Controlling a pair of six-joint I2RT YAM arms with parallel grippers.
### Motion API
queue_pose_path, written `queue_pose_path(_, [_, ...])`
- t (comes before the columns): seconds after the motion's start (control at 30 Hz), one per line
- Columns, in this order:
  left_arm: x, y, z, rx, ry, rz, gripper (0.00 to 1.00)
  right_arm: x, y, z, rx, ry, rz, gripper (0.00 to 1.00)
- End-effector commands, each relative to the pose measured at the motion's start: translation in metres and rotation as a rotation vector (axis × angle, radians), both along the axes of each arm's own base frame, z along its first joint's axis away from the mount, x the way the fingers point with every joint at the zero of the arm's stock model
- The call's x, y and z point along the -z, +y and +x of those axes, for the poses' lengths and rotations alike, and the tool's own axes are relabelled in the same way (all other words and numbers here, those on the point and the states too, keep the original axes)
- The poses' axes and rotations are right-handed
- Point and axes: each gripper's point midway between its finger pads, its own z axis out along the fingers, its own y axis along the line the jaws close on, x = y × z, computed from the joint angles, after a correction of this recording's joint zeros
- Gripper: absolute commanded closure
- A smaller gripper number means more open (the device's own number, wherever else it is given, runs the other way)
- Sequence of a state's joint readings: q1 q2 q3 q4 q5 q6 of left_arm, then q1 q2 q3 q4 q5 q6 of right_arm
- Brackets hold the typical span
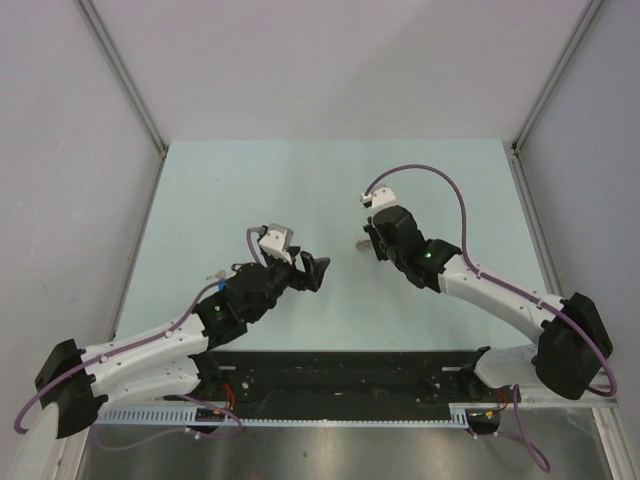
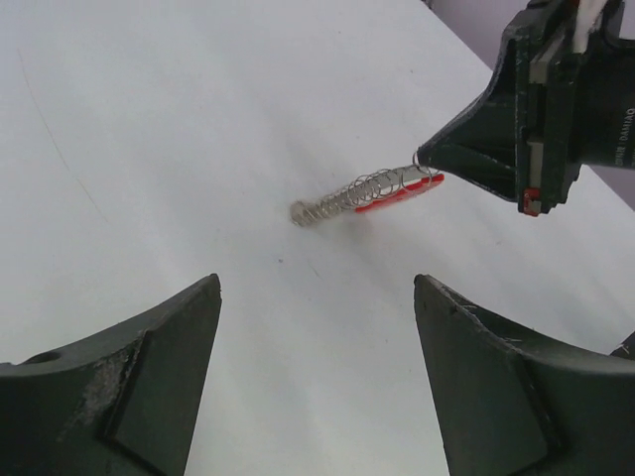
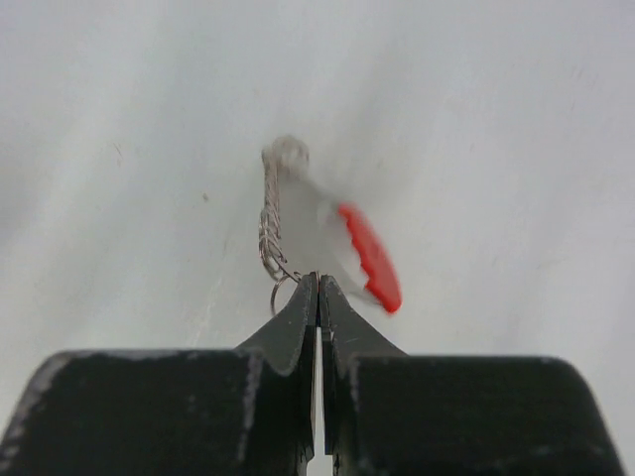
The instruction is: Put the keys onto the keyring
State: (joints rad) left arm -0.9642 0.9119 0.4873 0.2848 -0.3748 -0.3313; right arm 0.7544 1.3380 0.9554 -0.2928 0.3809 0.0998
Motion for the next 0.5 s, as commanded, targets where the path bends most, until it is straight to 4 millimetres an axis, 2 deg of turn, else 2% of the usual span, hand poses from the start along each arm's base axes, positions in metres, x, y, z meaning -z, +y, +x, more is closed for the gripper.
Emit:
queue_pose_path(0.0, [-0.036,0.011,0.003,-0.021,-0.087,0.039,0.16,-0.092,0.014,0.022,-0.107,-0.330,0.064,1.00])
queue_pose_path(0.03, [-0.044,0.012,0.003,-0.020,-0.101,0.034,0.16,-0.116,0.020,0.024,-0.133,-0.411,0.114,1.00])
queue_pose_path(0.1, [-0.052,0.015,0.001,-0.019,-0.121,0.039,0.16,-0.131,0.033,0.019,-0.227,-0.457,0.170,1.00])
queue_pose_path(0.13, [-0.056,0.015,0.002,-0.021,-0.130,0.034,0.16,-0.140,0.033,0.024,-0.250,-0.502,0.162,1.00])
queue_pose_path(0.27, [-0.062,0.019,0.002,-0.024,-0.165,0.053,0.13,-0.138,0.040,0.029,-0.284,-0.525,0.129,1.00])
queue_pose_path(0.37, [-0.065,0.019,0.002,-0.018,-0.175,0.065,0.12,-0.136,0.044,0.027,-0.336,-0.462,0.253,1.00])
queue_pose_path(0.4, [-0.066,0.018,0.001,-0.012,-0.174,0.069,0.12,-0.136,0.055,0.019,-0.425,-0.442,0.296,1.00])
queue_pose_path(0.47, [-0.071,0.018,0.000,-0.001,-0.186,0.065,0.11,-0.135,0.057,0.014,-0.487,-0.432,0.324,1.00])
